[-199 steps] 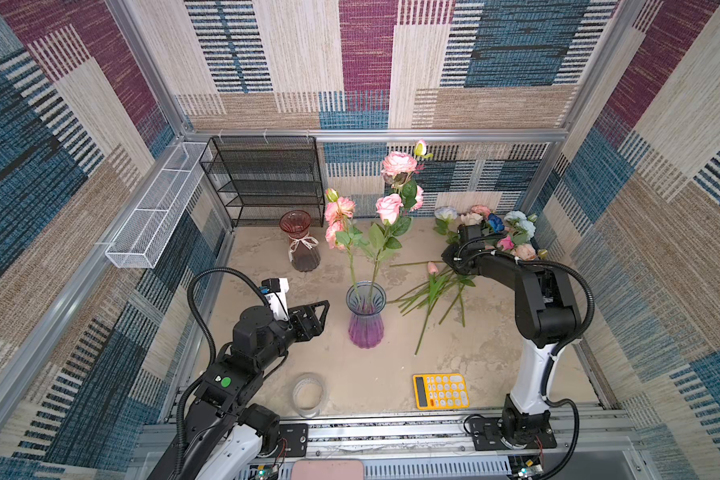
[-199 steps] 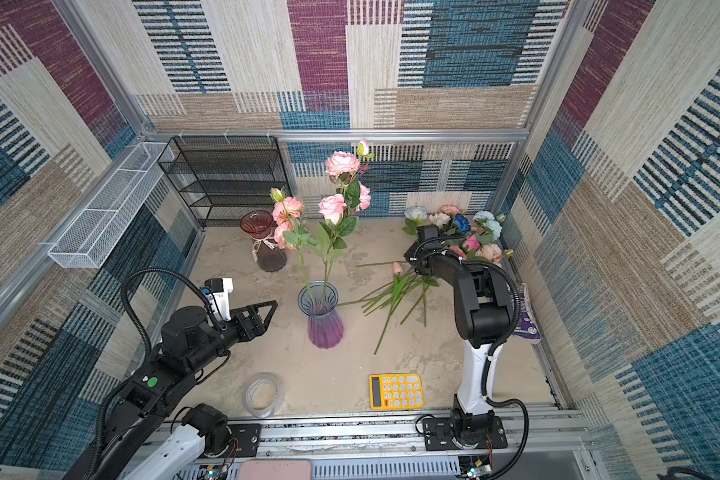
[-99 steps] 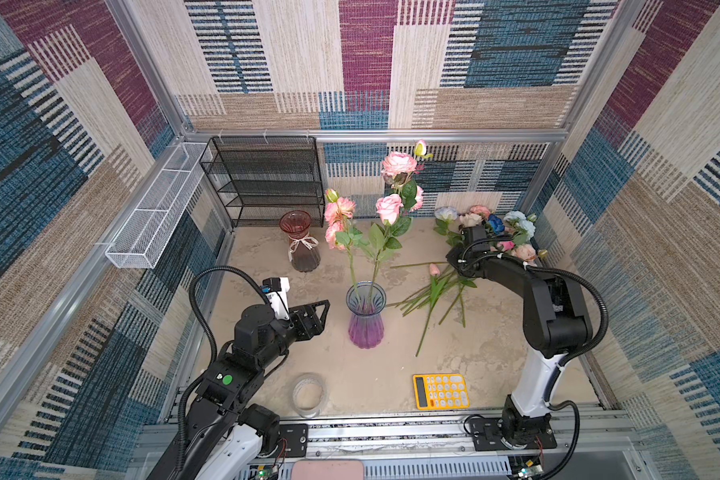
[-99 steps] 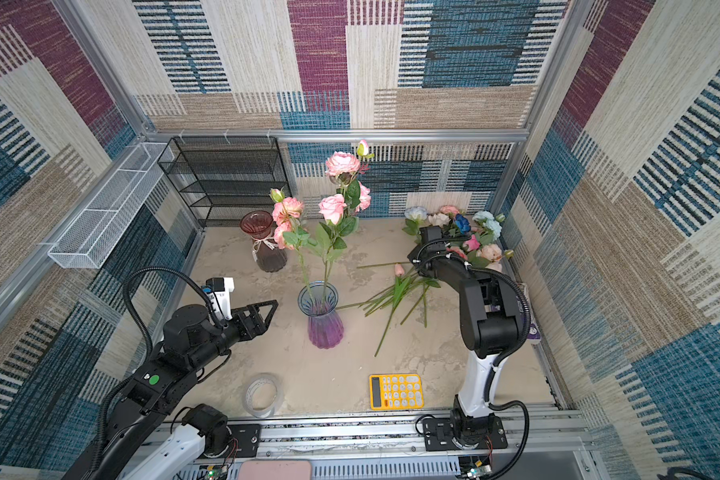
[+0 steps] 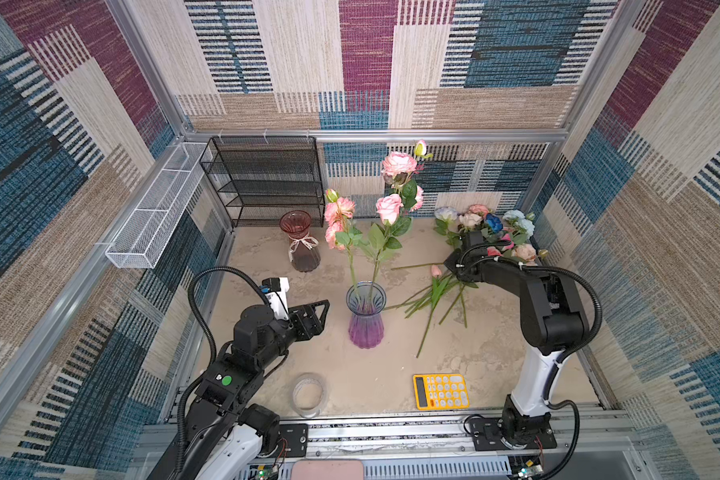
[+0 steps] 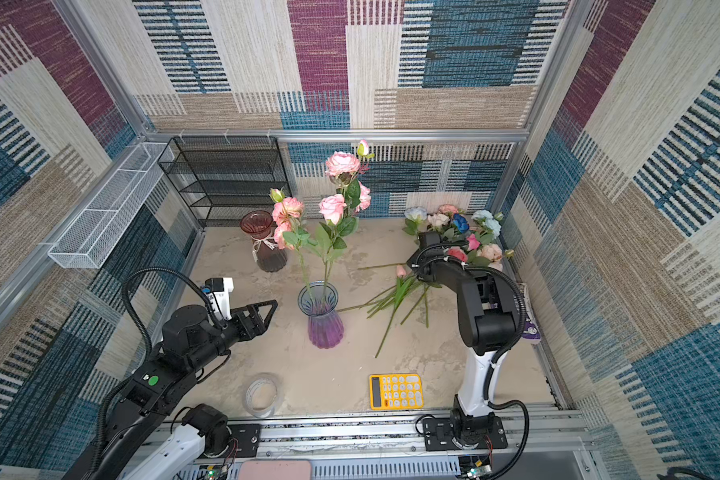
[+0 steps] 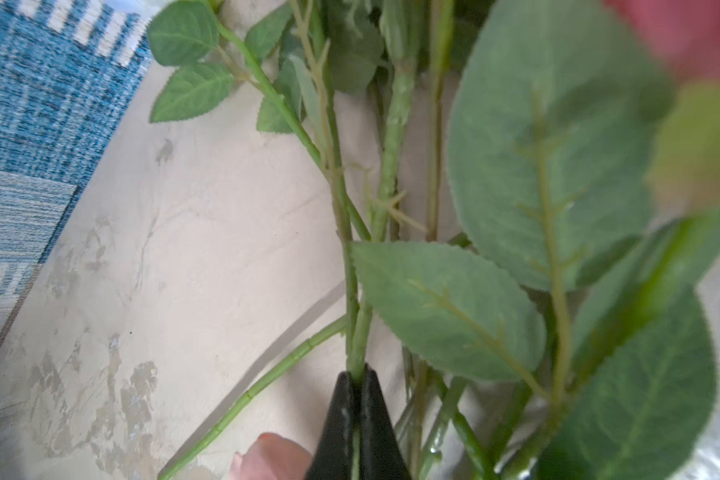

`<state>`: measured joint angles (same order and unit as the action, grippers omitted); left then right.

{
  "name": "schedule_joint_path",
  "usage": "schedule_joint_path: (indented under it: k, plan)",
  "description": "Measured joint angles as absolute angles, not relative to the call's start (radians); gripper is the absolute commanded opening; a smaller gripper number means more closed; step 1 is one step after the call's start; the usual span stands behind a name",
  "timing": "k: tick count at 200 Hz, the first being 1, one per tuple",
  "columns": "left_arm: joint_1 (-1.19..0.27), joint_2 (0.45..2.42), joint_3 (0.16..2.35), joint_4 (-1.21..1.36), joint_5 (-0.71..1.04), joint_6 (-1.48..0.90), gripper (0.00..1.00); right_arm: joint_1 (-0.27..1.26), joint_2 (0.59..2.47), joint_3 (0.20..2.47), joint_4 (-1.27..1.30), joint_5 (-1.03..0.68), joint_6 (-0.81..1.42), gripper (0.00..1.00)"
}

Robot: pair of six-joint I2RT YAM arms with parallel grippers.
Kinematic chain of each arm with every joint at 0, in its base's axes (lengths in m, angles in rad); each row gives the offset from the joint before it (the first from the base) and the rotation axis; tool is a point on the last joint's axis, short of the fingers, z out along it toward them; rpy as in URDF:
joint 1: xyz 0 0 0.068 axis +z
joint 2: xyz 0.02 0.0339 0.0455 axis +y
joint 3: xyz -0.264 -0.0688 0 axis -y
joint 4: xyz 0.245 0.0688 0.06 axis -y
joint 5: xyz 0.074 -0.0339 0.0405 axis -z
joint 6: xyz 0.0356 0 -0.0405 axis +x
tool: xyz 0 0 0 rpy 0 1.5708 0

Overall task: Arrange the flowers into the vase
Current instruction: 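Close the right gripper on a pink rose stem in the pile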

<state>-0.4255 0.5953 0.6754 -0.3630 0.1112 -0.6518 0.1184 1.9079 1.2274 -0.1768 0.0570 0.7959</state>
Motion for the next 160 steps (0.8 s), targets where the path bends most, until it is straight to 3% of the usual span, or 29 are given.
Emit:
schedule_joint_path:
  k: [60, 126, 160]
  plan:
    - [-0.424, 0.615, 0.694, -0.353, 0.118, -0.652, 0.84, 0.142, 1.689, 1.161, -0.055, 0.135, 0.677, 0.00]
    - [-0.424, 0.628, 0.713, -0.348, 0.135, -0.652, 0.84, 0.201, 1.542, 1.128, 0.081, 0.353, 0.459, 0.00]
    - [-0.424, 0.628, 0.725, -0.349, 0.135, -0.652, 0.84, 0.199, 1.483, 1.086, 0.127, 0.329, 0.390, 0.00]
